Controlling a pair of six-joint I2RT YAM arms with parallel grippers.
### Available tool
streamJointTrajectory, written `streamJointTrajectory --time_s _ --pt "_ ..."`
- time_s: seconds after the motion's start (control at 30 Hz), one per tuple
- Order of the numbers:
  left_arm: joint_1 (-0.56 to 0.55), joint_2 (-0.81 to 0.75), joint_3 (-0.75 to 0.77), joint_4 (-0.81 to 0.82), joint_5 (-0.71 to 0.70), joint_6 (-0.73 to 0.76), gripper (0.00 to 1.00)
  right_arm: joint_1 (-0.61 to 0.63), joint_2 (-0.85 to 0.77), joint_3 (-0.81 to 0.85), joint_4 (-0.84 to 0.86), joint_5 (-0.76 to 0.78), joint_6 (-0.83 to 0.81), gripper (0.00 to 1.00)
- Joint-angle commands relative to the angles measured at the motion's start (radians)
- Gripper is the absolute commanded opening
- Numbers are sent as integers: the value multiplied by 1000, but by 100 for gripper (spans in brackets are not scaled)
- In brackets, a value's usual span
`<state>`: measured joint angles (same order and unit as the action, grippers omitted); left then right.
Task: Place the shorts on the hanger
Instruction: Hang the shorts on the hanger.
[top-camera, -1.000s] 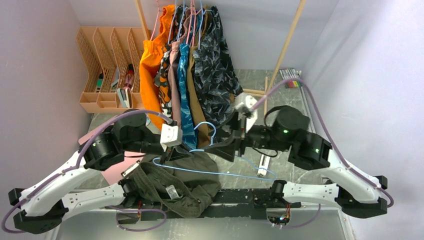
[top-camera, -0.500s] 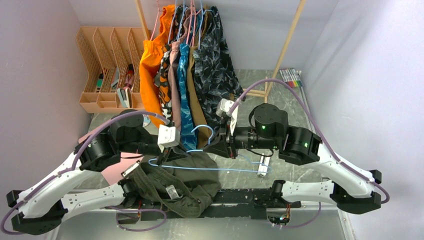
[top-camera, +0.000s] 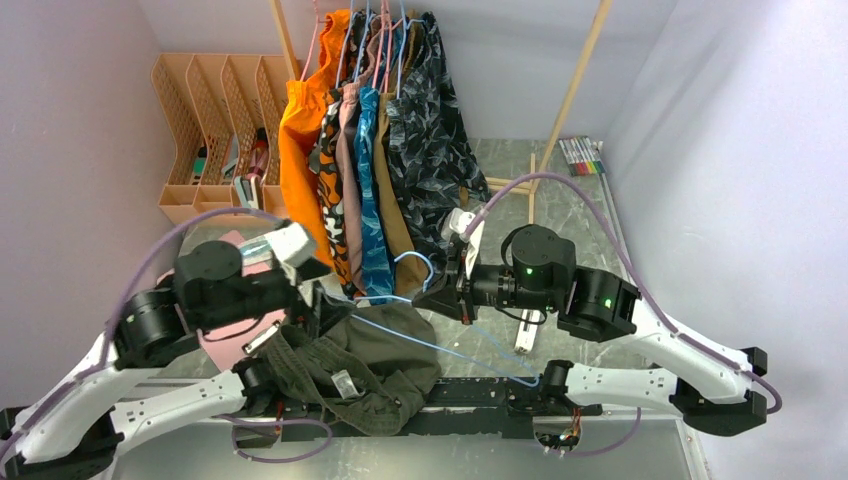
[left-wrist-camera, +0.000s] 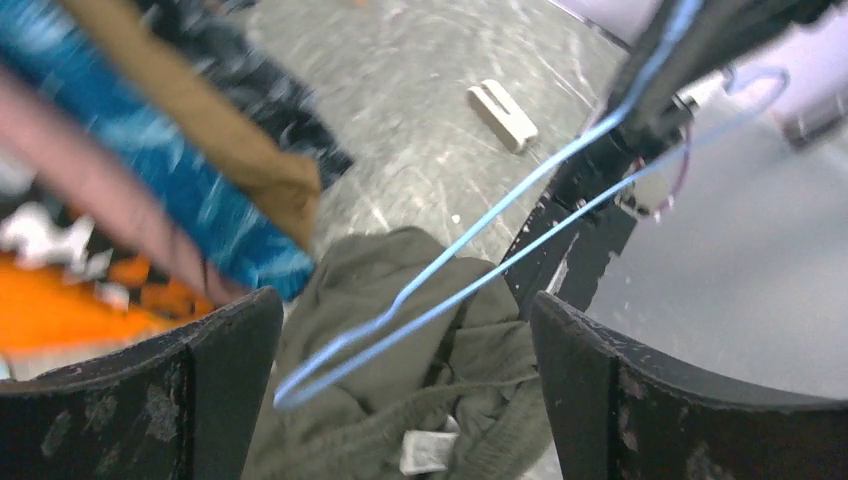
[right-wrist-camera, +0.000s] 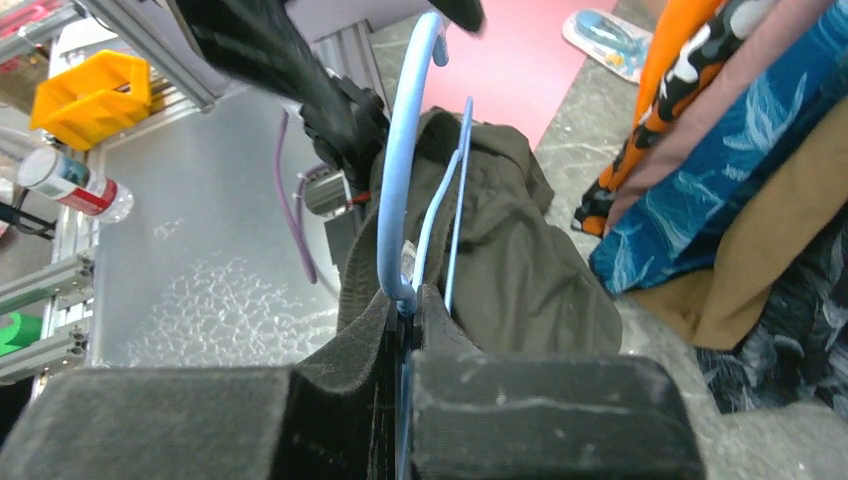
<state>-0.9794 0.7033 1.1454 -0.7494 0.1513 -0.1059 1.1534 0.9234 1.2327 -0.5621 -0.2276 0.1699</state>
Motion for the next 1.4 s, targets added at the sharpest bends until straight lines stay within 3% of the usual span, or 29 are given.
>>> streamJointTrajectory --time_s 0.0,0.17,0.57,0.7,1.03,1.17,1.37 --pt "2 -48 71 -281 -399 -467 97 0 -37 -57 50 72 33 0" --pt "1 -19 53 -577 -464 -850 97 1 -25 -102 61 44 28 0" --pt "2 66 -230 -651 -569 -1183 97 1 -26 -169 160 16 34 0" --pt "5 66 -260 -653 -589 -1242 97 -1 -35 -183 167 13 34 0" --pt "48 194 -287 -651 -585 -1211 98 1 -50 -209 193 -17 19 0" --pt "50 218 -292 -647 -568 -1196 68 1 -72 -217 192 -24 19 0" --pt "50 228 -298 -622 -547 -1159 40 1 -114 -225 181 -11 25 0"
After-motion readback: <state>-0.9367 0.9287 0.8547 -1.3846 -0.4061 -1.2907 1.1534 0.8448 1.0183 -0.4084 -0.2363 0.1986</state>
